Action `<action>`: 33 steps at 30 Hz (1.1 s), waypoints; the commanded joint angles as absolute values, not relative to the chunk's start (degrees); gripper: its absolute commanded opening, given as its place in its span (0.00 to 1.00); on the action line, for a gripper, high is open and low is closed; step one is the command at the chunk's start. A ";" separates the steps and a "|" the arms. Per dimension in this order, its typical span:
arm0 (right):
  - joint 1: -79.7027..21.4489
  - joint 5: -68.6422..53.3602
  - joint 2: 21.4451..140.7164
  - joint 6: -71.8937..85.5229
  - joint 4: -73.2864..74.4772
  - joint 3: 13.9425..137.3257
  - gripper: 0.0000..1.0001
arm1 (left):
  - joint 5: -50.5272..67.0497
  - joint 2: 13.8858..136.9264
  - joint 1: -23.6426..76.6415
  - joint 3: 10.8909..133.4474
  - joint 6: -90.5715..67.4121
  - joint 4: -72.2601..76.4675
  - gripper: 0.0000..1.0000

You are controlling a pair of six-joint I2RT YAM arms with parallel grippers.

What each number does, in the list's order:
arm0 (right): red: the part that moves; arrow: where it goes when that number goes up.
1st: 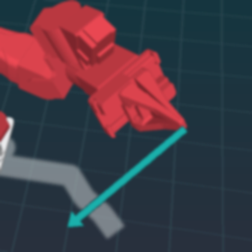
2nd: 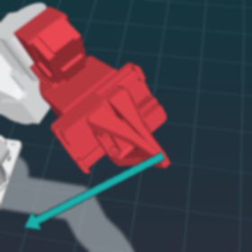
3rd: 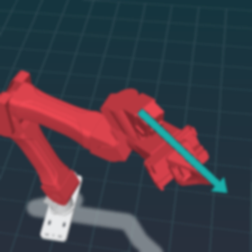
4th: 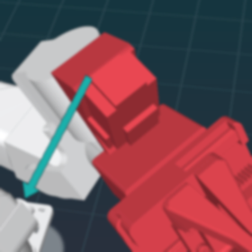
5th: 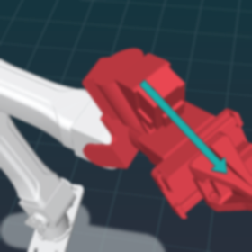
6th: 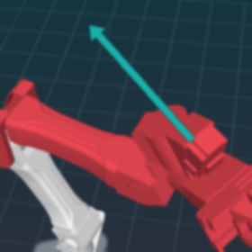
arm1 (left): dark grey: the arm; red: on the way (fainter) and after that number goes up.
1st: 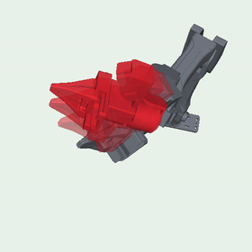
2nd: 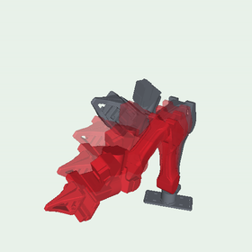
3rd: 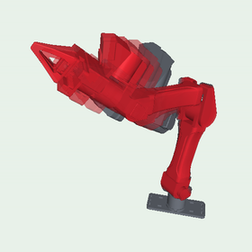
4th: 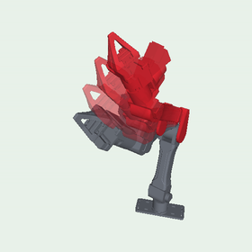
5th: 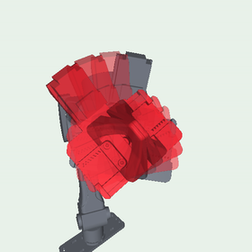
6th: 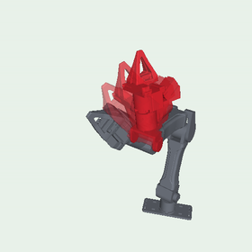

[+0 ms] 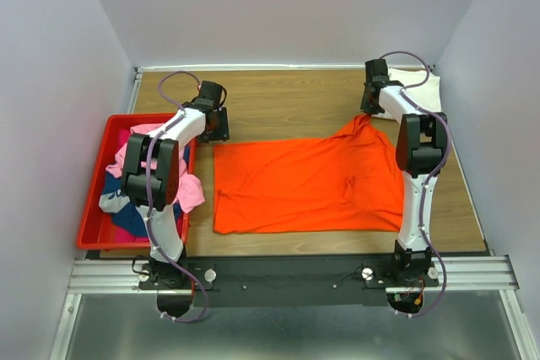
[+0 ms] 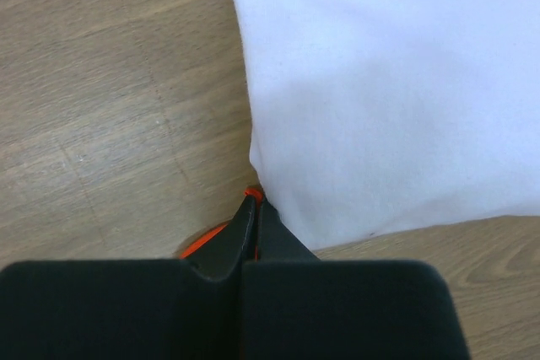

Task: Fold and stack the t-shirts
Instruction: Fold the tshirt

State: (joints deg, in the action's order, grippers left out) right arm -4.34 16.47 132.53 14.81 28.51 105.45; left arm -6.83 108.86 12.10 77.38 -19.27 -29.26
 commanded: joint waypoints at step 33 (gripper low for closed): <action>-2.55 15.12 131.57 15.99 35.15 104.24 0.00 | -2.11 113.29 11.95 77.96 -20.22 -28.30 0.02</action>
